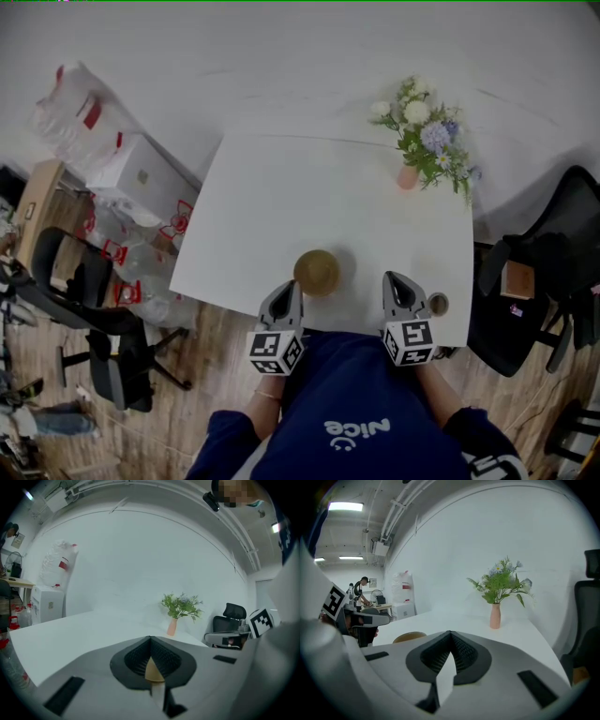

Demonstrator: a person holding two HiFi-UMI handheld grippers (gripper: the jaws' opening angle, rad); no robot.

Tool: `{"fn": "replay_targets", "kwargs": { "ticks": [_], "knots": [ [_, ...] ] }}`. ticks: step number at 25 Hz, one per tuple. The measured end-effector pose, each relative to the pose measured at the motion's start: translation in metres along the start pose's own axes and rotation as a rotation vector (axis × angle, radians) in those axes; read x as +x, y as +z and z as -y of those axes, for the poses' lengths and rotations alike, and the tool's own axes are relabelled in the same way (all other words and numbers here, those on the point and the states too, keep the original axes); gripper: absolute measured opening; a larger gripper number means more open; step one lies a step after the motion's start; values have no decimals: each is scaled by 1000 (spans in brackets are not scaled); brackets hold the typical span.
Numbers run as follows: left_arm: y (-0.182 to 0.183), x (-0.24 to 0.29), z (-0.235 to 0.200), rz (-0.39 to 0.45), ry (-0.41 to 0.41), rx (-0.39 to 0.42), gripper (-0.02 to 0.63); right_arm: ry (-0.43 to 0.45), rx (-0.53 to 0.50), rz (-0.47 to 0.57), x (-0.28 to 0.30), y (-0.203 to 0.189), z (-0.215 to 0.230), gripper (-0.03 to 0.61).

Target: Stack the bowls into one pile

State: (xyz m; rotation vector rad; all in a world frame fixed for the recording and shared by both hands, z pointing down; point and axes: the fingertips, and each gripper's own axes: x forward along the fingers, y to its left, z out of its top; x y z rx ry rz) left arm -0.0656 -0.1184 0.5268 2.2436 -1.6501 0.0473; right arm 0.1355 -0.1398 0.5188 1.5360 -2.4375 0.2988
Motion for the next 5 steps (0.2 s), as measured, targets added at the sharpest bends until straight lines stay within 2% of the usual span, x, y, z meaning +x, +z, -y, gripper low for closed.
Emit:
{"fn": "replay_targets", "kwargs": {
  "ticks": [5],
  "knots": [
    [0,4,-3,-5,5,-6,17,27,-24,-5,6,2,-7,21]
  ]
}}
